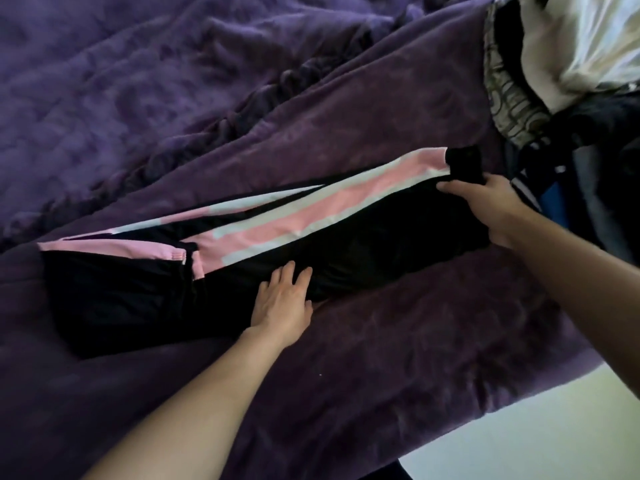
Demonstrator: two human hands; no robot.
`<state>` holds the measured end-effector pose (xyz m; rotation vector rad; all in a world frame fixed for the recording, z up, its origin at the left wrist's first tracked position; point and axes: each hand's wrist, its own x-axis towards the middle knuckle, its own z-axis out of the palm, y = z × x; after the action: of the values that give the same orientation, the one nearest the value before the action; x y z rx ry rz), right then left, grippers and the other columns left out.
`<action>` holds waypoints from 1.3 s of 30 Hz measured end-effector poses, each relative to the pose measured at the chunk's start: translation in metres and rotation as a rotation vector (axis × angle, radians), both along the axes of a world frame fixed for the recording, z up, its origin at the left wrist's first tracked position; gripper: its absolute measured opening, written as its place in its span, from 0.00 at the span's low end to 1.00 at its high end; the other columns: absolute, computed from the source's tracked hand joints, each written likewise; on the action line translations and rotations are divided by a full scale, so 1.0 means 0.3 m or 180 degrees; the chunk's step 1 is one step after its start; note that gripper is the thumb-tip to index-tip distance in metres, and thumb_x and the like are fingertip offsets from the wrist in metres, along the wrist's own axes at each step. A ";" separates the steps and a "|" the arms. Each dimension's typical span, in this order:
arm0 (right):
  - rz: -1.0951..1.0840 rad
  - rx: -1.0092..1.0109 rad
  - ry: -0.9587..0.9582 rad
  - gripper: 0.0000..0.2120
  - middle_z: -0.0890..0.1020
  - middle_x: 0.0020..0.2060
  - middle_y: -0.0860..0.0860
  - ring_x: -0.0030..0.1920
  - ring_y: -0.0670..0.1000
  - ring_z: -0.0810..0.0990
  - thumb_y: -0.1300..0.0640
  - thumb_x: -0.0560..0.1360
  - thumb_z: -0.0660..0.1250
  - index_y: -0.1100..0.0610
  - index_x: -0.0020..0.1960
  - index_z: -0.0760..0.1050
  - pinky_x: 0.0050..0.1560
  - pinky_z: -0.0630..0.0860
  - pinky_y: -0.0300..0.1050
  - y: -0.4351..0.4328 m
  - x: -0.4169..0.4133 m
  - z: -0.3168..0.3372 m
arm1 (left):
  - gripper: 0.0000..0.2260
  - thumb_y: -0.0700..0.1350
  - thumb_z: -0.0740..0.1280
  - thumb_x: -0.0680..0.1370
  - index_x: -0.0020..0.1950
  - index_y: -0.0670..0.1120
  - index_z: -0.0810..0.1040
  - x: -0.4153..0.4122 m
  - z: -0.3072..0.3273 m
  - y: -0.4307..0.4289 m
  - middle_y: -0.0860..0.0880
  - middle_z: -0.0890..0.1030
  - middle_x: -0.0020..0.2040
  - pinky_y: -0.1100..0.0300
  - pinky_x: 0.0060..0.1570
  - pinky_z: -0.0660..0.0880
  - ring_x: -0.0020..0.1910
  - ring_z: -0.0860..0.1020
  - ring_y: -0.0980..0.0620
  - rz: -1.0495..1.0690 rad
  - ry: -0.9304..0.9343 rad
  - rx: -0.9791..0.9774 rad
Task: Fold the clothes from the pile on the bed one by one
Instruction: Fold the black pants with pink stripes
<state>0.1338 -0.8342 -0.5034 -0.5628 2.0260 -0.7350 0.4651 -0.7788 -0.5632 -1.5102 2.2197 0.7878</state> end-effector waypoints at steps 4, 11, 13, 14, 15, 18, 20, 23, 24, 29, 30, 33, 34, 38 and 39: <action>0.0578 -0.0643 0.0454 0.24 0.83 0.46 0.46 0.47 0.47 0.83 0.42 0.61 0.76 0.49 0.53 0.75 0.46 0.79 0.44 -0.028 0.221 0.199 | 0.22 0.50 0.60 0.79 0.72 0.49 0.65 0.049 0.073 -0.016 0.46 0.66 0.69 0.51 0.62 0.67 0.65 0.67 0.45 0.0278 0.0079 -0.0038; 0.2404 -0.0130 0.1767 0.43 0.76 0.61 0.59 0.57 0.64 0.77 0.41 0.67 0.70 0.51 0.74 0.54 0.54 0.72 0.54 -0.069 0.796 0.131 | 0.17 0.47 0.63 0.76 0.65 0.46 0.74 0.318 0.158 0.006 0.45 0.72 0.61 0.50 0.54 0.72 0.58 0.72 0.44 0.0906 0.0074 -0.0634; 0.2964 0.0297 0.1448 0.45 0.70 0.66 0.60 0.62 0.64 0.74 0.41 0.70 0.70 0.54 0.77 0.50 0.59 0.71 0.55 -0.052 0.928 0.037 | 0.16 0.44 0.66 0.74 0.62 0.44 0.77 0.417 0.160 0.021 0.43 0.73 0.61 0.48 0.53 0.72 0.58 0.72 0.41 0.1137 0.0059 -0.0863; 0.3233 0.0538 0.1217 0.45 0.68 0.67 0.60 0.64 0.63 0.73 0.41 0.70 0.71 0.55 0.77 0.51 0.62 0.70 0.55 -0.038 0.976 -0.007 | 0.16 0.43 0.67 0.73 0.61 0.43 0.78 0.466 0.157 0.027 0.42 0.74 0.62 0.47 0.53 0.71 0.59 0.72 0.40 0.1272 0.0029 -0.0966; 0.3420 0.0733 0.1011 0.43 0.68 0.67 0.60 0.65 0.62 0.72 0.42 0.71 0.71 0.56 0.76 0.54 0.63 0.70 0.53 -0.023 1.004 -0.043 | 0.17 0.42 0.68 0.73 0.62 0.43 0.78 0.511 0.152 0.032 0.41 0.73 0.63 0.45 0.54 0.71 0.60 0.72 0.39 0.1392 -0.0020 -0.1031; 0.3023 0.0426 0.0798 0.30 0.77 0.61 0.57 0.59 0.58 0.78 0.46 0.71 0.72 0.55 0.69 0.70 0.61 0.74 0.49 0.011 0.973 -0.081 | 0.22 0.44 0.67 0.74 0.69 0.46 0.72 0.613 0.125 0.049 0.42 0.70 0.67 0.45 0.56 0.70 0.63 0.69 0.41 0.1512 -0.0249 -0.0801; 0.2186 -0.0116 0.1068 0.22 0.81 0.55 0.54 0.54 0.55 0.80 0.48 0.71 0.71 0.52 0.63 0.76 0.56 0.76 0.49 0.016 0.880 -0.076 | 0.25 0.46 0.66 0.76 0.73 0.48 0.66 0.643 0.095 0.062 0.44 0.67 0.69 0.47 0.59 0.69 0.65 0.68 0.43 0.1473 -0.0269 -0.0477; 0.1522 0.0035 0.1905 0.26 0.75 0.61 0.53 0.61 0.57 0.74 0.45 0.70 0.71 0.49 0.65 0.71 0.57 0.73 0.53 0.001 0.704 -0.087 | 0.28 0.49 0.64 0.77 0.76 0.49 0.61 0.641 0.050 0.075 0.44 0.64 0.72 0.48 0.61 0.69 0.67 0.66 0.44 0.1475 -0.0153 -0.0107; 0.1383 0.0405 0.1833 0.30 0.73 0.63 0.54 0.63 0.58 0.73 0.43 0.69 0.73 0.50 0.67 0.69 0.58 0.73 0.54 -0.003 0.662 -0.100 | 0.28 0.49 0.64 0.78 0.76 0.49 0.60 0.635 0.038 0.077 0.44 0.63 0.72 0.49 0.62 0.69 0.68 0.65 0.44 0.1488 -0.0121 -0.0048; 0.0281 0.0927 -0.0282 0.23 0.83 0.48 0.57 0.44 0.59 0.83 0.55 0.67 0.78 0.58 0.58 0.76 0.43 0.82 0.54 0.003 0.644 -0.125 | 0.27 0.48 0.65 0.77 0.75 0.48 0.63 0.628 0.012 0.057 0.45 0.64 0.70 0.50 0.61 0.70 0.68 0.65 0.44 0.1720 0.0164 0.0031; 0.0298 0.0763 -0.0257 0.20 0.83 0.47 0.57 0.43 0.59 0.84 0.56 0.67 0.78 0.56 0.56 0.77 0.42 0.82 0.55 0.013 0.659 -0.112 | 0.26 0.48 0.65 0.77 0.74 0.48 0.64 0.636 0.018 0.053 0.46 0.66 0.69 0.50 0.60 0.71 0.67 0.66 0.45 0.1790 0.0311 0.0031; 0.0560 -0.0114 0.0317 0.17 0.83 0.46 0.51 0.42 0.47 0.83 0.57 0.67 0.77 0.53 0.53 0.75 0.40 0.81 0.42 0.040 0.739 -0.024 | 0.21 0.46 0.65 0.77 0.70 0.46 0.70 0.688 0.055 0.046 0.48 0.70 0.65 0.53 0.57 0.72 0.64 0.71 0.48 0.2001 0.0763 -0.0127; 0.0686 -0.0369 0.0464 0.17 0.83 0.45 0.47 0.42 0.42 0.82 0.57 0.67 0.77 0.53 0.53 0.75 0.38 0.78 0.36 0.048 0.789 0.020 | 0.19 0.45 0.65 0.77 0.69 0.46 0.71 0.711 0.072 0.045 0.48 0.72 0.63 0.53 0.56 0.73 0.62 0.72 0.48 0.2098 0.0864 -0.0178; 0.1260 -0.0751 0.0612 0.25 0.81 0.49 0.46 0.48 0.41 0.81 0.55 0.67 0.77 0.52 0.60 0.70 0.50 0.77 0.37 0.076 1.065 0.161 | 0.15 0.43 0.66 0.78 0.65 0.45 0.75 0.828 0.128 0.049 0.46 0.76 0.60 0.55 0.54 0.75 0.54 0.78 0.48 0.2700 0.1152 -0.0247; 0.1437 -0.0764 0.0670 0.26 0.81 0.51 0.48 0.52 0.48 0.81 0.54 0.67 0.76 0.52 0.62 0.70 0.53 0.77 0.45 0.081 1.147 0.179 | 0.14 0.42 0.66 0.78 0.64 0.45 0.76 0.863 0.138 0.054 0.46 0.77 0.58 0.57 0.52 0.75 0.51 0.78 0.50 0.2877 0.1209 -0.0286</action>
<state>0.4778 -0.8099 -0.4498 -1.2343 1.9046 -0.6635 0.7242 -0.7626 -0.5219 -2.6333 1.7266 1.3157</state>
